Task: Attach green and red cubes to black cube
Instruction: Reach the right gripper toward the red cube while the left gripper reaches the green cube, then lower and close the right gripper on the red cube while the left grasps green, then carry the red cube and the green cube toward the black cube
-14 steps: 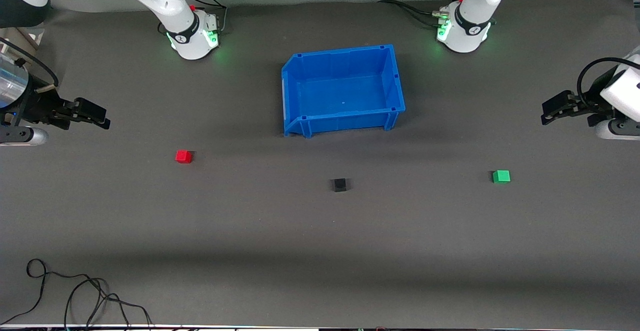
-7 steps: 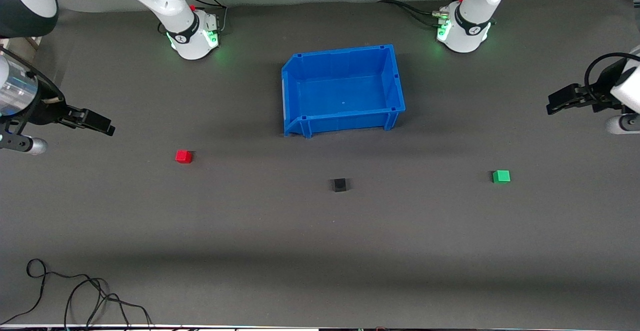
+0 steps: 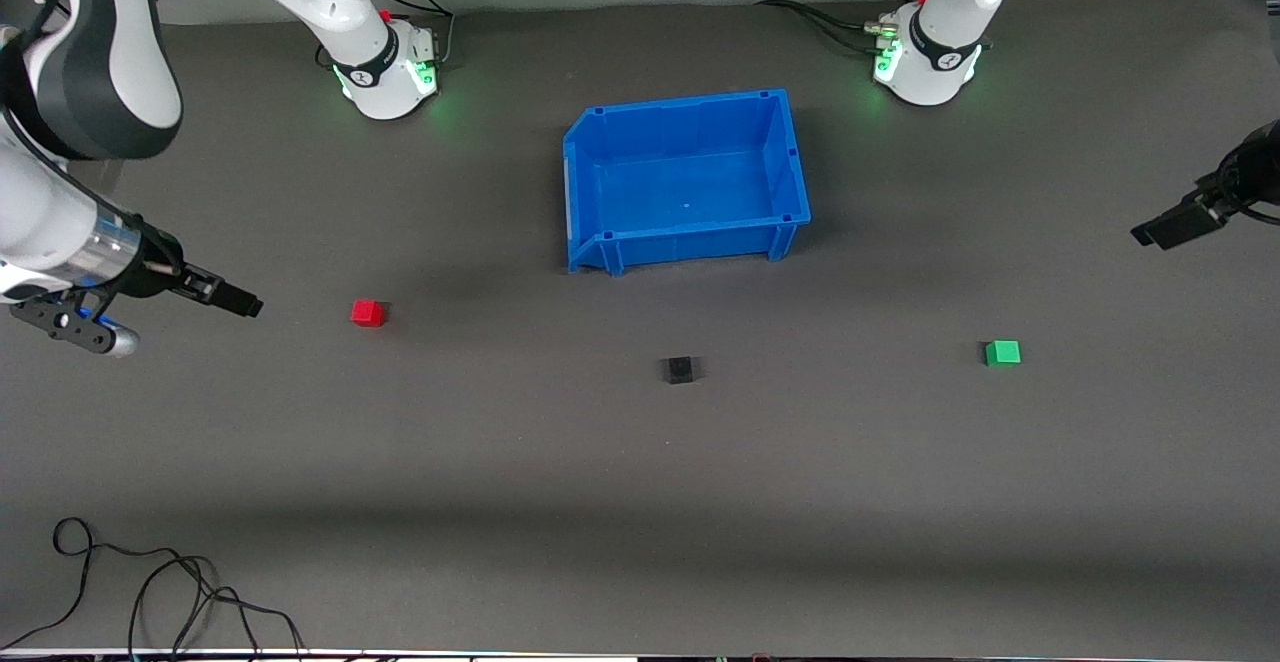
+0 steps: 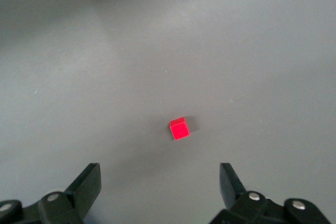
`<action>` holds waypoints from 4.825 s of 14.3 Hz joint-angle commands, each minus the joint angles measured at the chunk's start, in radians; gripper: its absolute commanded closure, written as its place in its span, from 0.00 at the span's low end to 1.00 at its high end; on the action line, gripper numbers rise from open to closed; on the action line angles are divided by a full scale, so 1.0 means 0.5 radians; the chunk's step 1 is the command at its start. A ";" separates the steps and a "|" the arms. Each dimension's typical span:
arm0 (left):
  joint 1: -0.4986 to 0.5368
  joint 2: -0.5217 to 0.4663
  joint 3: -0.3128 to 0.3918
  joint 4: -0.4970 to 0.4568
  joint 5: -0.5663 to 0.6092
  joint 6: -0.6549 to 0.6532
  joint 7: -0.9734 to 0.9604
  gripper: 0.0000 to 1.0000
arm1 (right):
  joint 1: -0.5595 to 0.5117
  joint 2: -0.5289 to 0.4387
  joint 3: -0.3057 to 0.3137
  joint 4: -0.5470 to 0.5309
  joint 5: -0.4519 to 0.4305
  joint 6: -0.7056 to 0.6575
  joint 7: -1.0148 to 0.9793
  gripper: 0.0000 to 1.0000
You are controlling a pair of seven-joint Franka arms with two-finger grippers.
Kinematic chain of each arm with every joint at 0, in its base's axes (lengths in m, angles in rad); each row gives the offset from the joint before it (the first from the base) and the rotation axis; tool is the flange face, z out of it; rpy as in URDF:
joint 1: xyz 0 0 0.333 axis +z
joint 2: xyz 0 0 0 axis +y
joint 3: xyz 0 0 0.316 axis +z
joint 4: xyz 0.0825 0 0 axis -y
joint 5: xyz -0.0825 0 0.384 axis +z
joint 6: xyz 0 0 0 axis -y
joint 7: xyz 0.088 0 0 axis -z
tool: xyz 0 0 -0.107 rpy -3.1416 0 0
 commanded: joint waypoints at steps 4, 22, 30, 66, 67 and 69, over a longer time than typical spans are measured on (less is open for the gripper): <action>0.289 0.071 -0.015 -0.085 -0.372 0.128 -0.704 0.00 | 0.014 0.183 0.000 -0.108 0.075 0.068 1.046 0.00; 0.421 0.878 -0.033 -0.622 -0.915 1.284 -0.557 0.00 | 0.100 0.502 0.003 -0.828 -0.160 1.037 2.351 0.02; 0.388 1.080 -0.052 -0.631 -0.924 1.487 -0.382 0.00 | 0.100 0.622 0.000 -0.835 -0.314 1.130 2.369 0.09; -1.137 1.268 -0.141 -0.383 -1.332 2.370 -1.597 0.73 | 0.968 1.308 0.270 0.566 -0.354 0.986 3.482 0.76; -1.155 1.268 -0.141 -0.389 -1.332 2.380 -1.636 0.73 | 1.017 1.379 0.270 0.646 -0.360 0.986 3.531 0.77; -1.165 1.268 -0.141 -0.380 -1.332 2.386 -1.707 0.73 | 1.060 1.468 0.270 0.745 -0.360 0.989 3.584 0.78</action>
